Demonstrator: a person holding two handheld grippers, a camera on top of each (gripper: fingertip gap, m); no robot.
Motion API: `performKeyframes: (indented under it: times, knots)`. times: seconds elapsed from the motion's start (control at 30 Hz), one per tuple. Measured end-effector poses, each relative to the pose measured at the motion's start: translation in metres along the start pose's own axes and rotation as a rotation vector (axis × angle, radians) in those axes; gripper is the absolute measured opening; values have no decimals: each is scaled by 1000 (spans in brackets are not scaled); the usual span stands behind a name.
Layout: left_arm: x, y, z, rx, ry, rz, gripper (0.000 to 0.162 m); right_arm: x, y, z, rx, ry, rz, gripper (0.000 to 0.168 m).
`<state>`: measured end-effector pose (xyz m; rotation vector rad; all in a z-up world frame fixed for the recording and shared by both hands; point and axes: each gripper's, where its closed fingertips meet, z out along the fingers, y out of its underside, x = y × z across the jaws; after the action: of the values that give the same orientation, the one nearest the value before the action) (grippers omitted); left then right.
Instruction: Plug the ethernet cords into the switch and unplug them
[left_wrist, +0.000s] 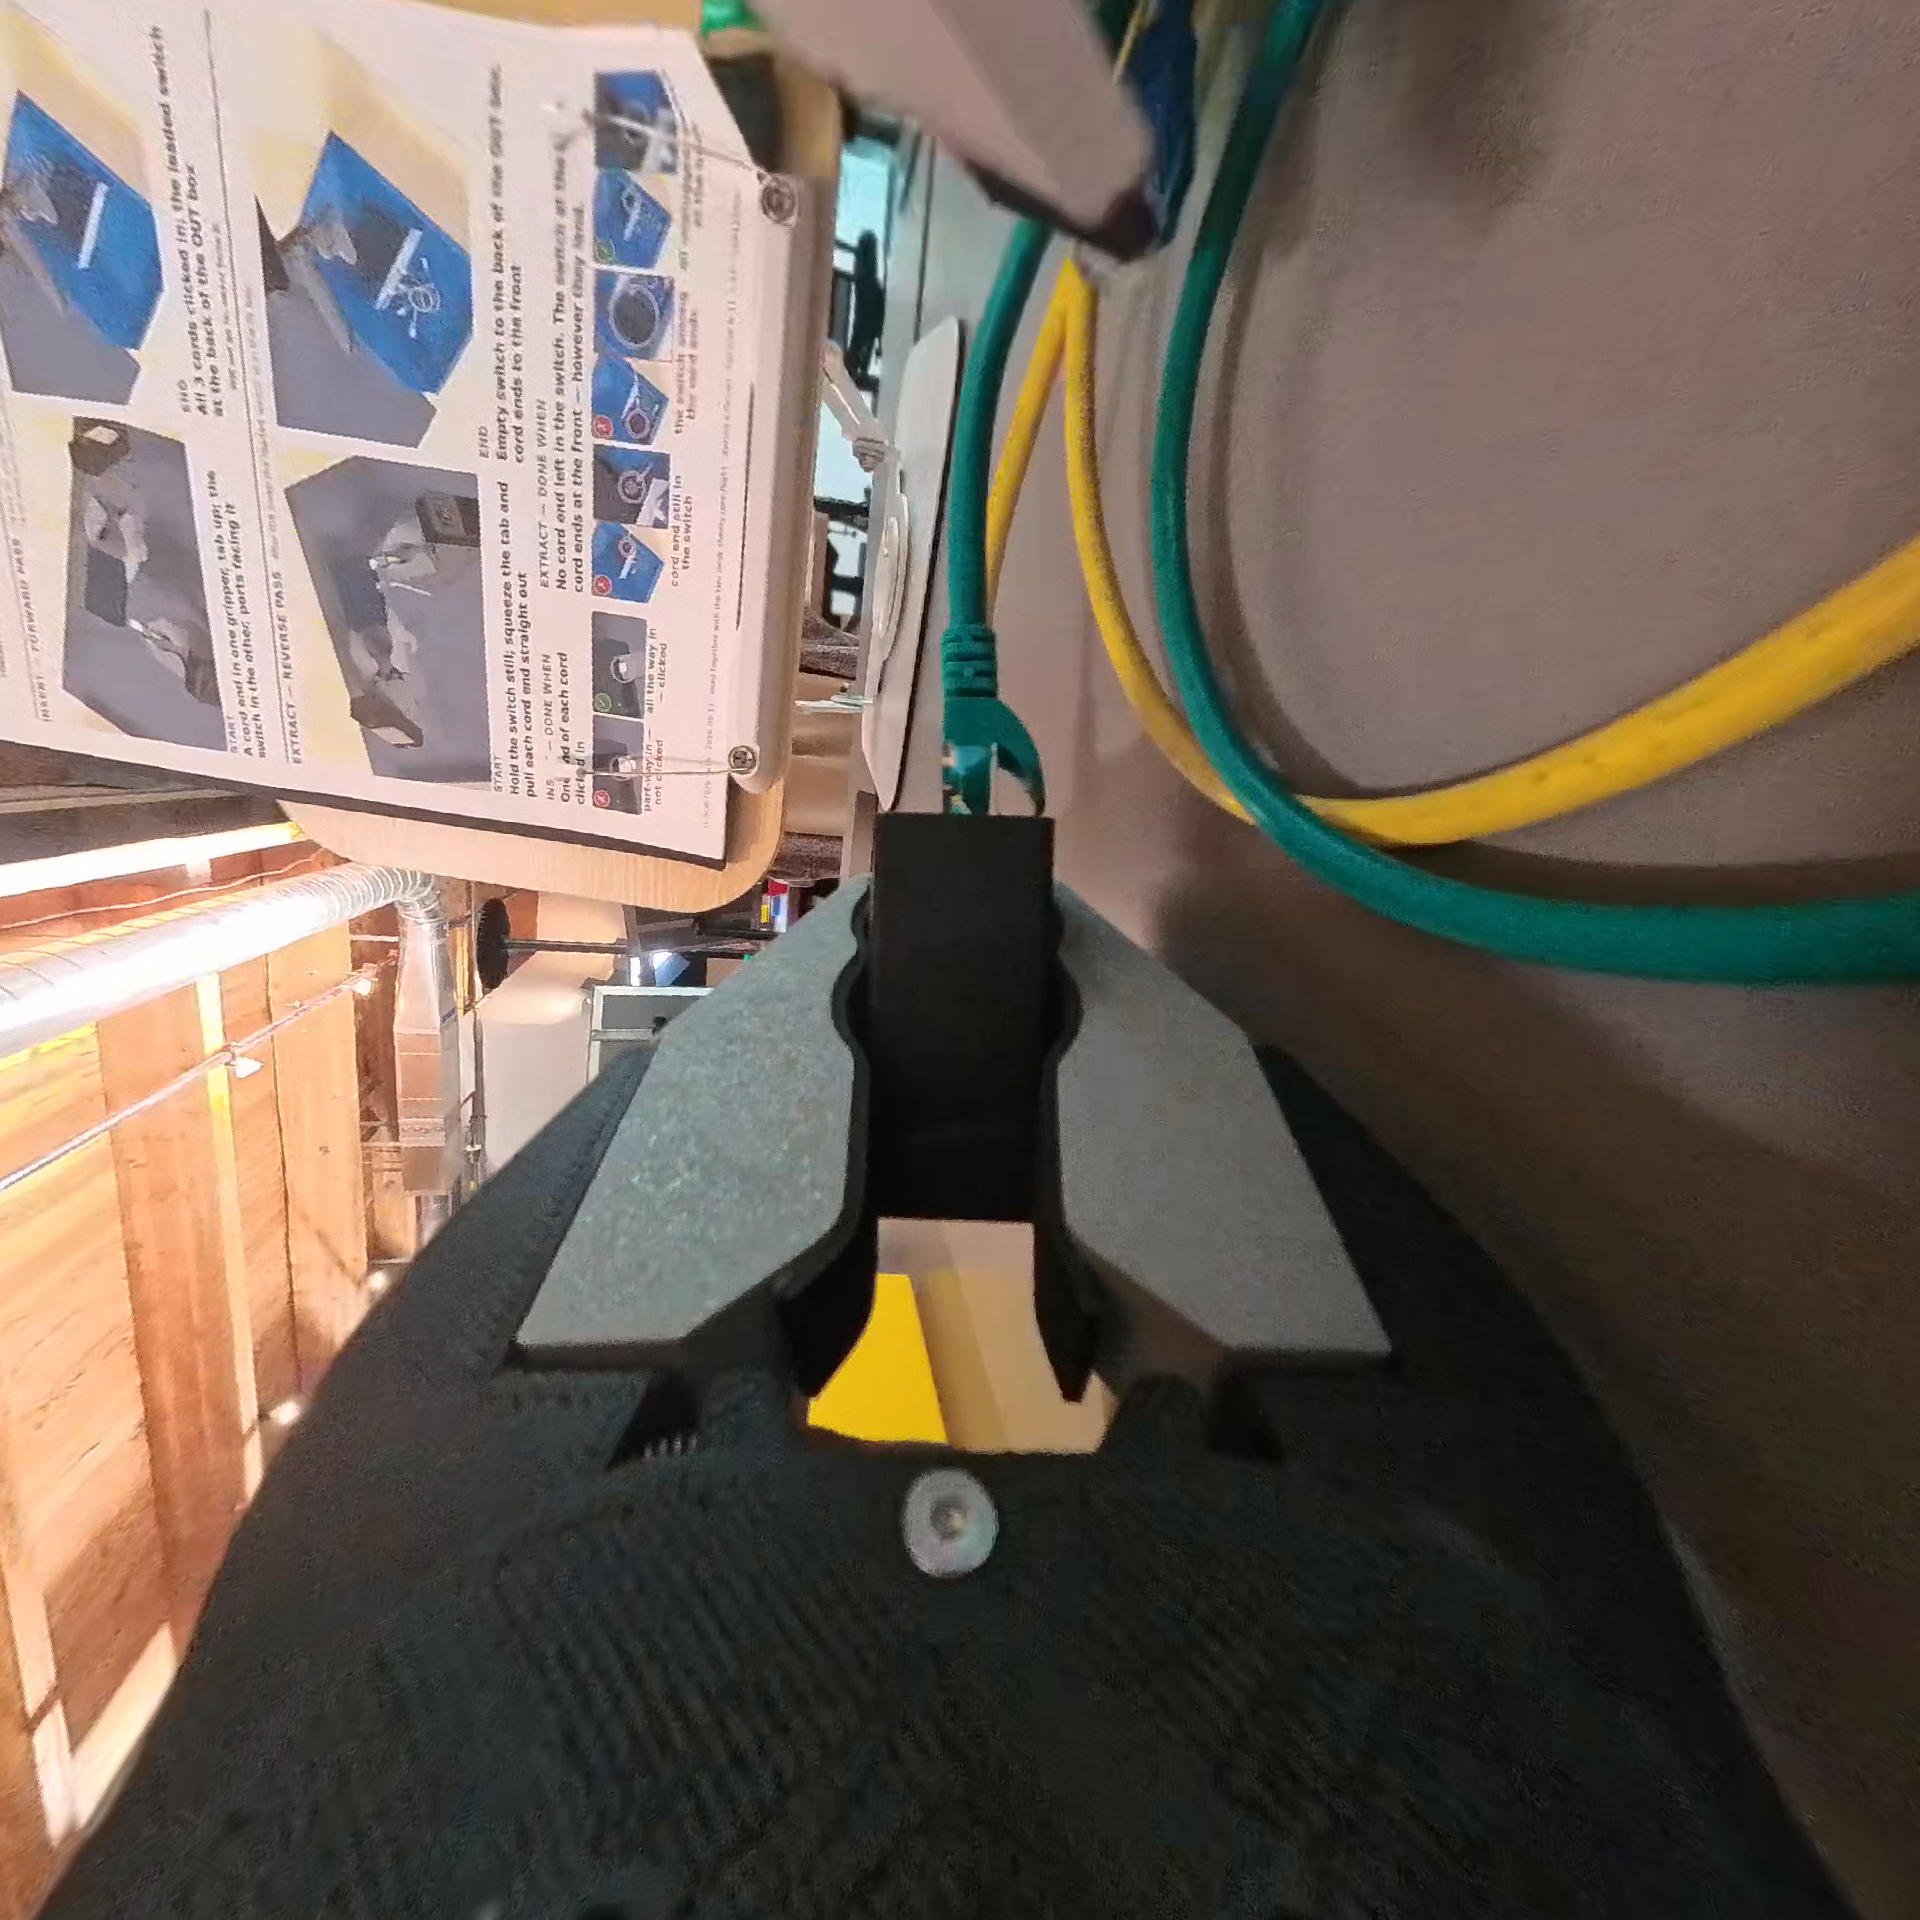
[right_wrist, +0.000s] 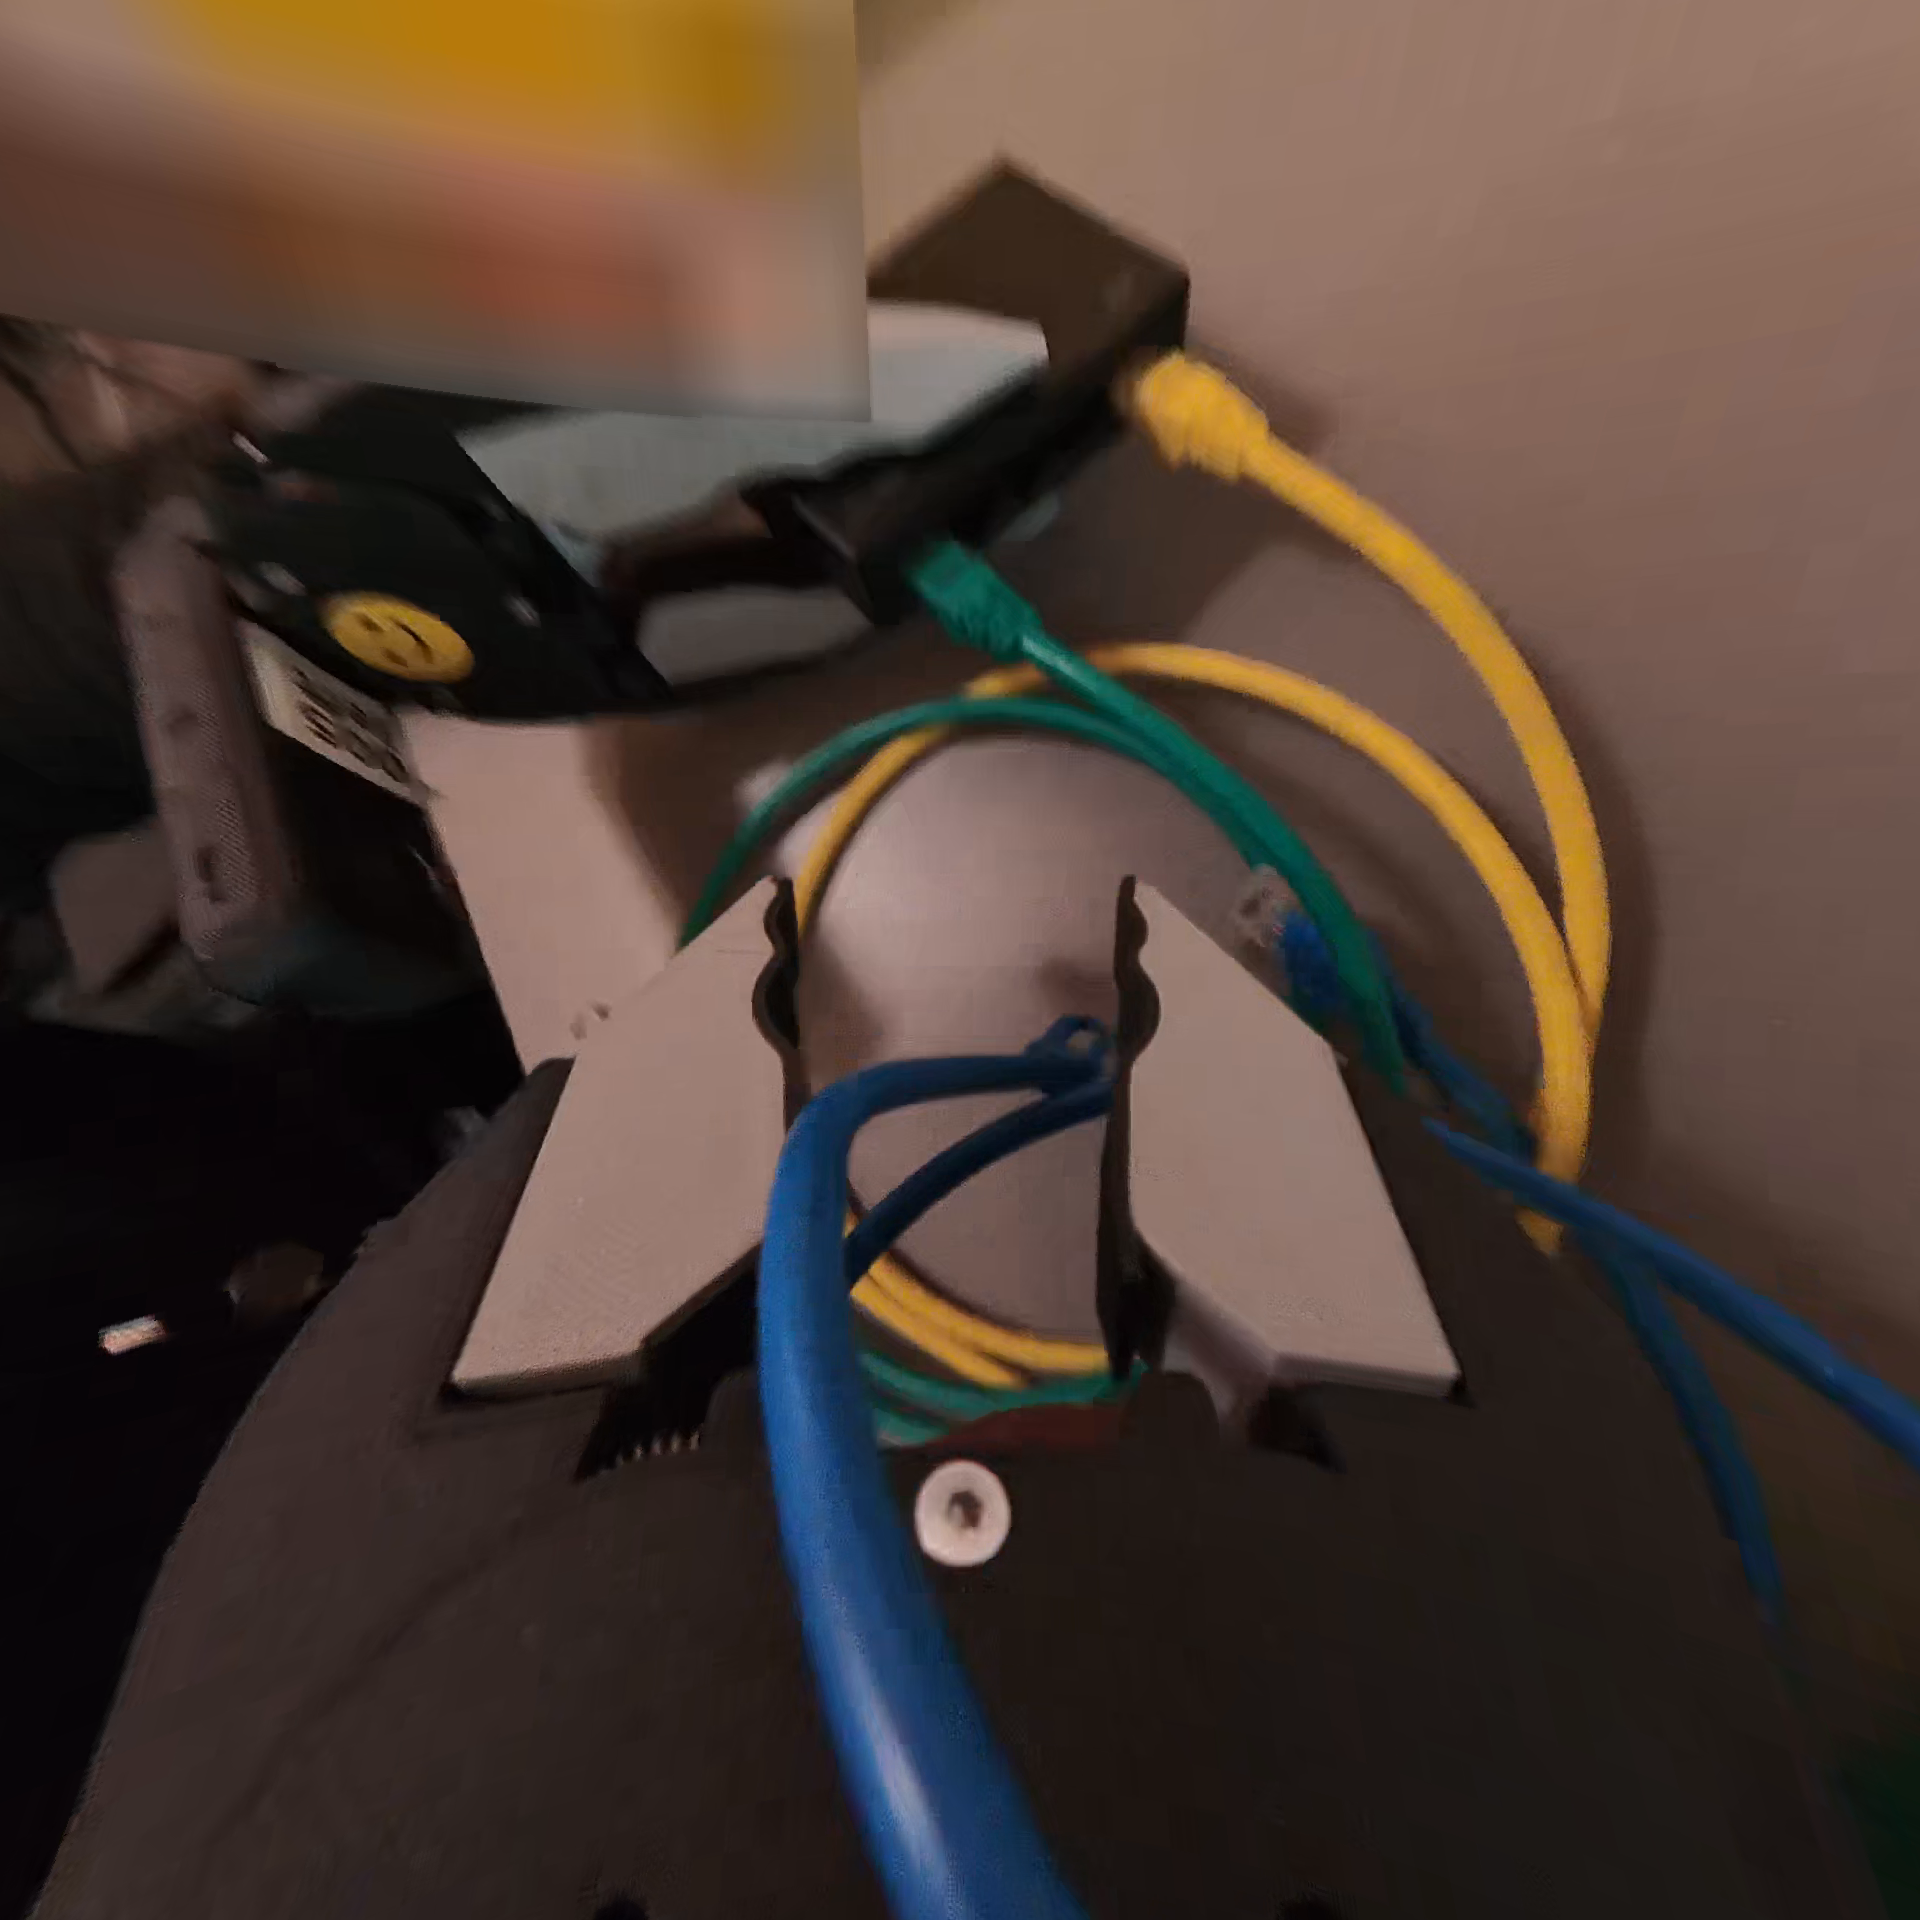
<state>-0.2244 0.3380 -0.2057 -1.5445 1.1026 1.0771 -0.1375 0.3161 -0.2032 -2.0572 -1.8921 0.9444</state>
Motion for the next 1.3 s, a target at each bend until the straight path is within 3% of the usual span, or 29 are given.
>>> performKeyframes:
  times: [0.07, 0.13, 0.23, 0.27, 0.37, 0.47, 0.6, 0.63, 0.67, 0.7, 0.73, 0.77, 0.83, 0.87, 0.9, 0.93, 1.0, 1.07, 1.2, 1.3]
  knots:
    - [-2, 0, -1, 4, -5, -10, 27, 3, 13, -8, -147, 83, -69, 53]
    - [-2, 0, -1, 7, -4, -17, 27, -10, 17, -17, -272, 55, -113, 50]
    - [-3, 0, -2, 8, -9, -19, 27, -7, 12, -21, -376, 82, -106, 36]
    - [-5, 0, -2, 10, -15, -20, 27, 0, 10, -22, -401, 122, -88, 41]
    - [-5, 3, -5, 10, -11, -32, 27, -10, 1, -17, -324, 99, -82, 39]
    - [-4, 5, -6, 8, -3, -44, 27, -10, 18, -11, -322, 134, -130, 42]
    - [-2, 4, -4, 12, 12, -60, 27, 29, 28, -35, -358, 369, -191, 38]
    - [-2, 4, -3, 13, 16, -64, 27, 17, 20, -35, -306, 290, -167, 42]
    - [-2, 3, -3, 14, 20, -68, 27, -13, 10, -30, -227, 103, -111, 48]
    - [-2, 3, -3, 16, 20, -70, 27, -36, 3, -30, -192, -52, -45, 36]
    - [-2, 3, -3, 16, 18, -71, 27, -33, 9, -32, -254, -55, -8, 21]
    - [-3, 4, -4, 13, 18, -73, 27, -13, 20, -35, -350, 44, -15, 23]
    - [-2, 6, -4, 7, 23, -74, 27, -4, 30, -40, -423, 52, 24, 68]
    - [-2, 6, -4, 8, 24, -79, 27, -12, 39, -42, -479, -14, 62, 65]
    - [-3, 6, -4, 10, 24, -87, 27, -11, 52, -47, -566, -12, 55, 53]
    - [-3, 7, -4, 11, 26, -96, 27, -2, 64, -54, -643, 45, 19, 53]
    - [-3, 7, -4, 10, 29, -101, 27, 9, 76, -69, -741, 119, -8, 71]
    - [-3, 8, -4, 10, 33, -107, 27, 18, 77, -87, -785, 187, -26, 64]
    - [-2, 8, -3, 10, 39, -113, 27, 60, 49, -124, -811, 480, -86, 71]
    - [-3, 8, -4, 8, 33, -115, 27, 88, 2, -154, -717, 763, -208, 68]
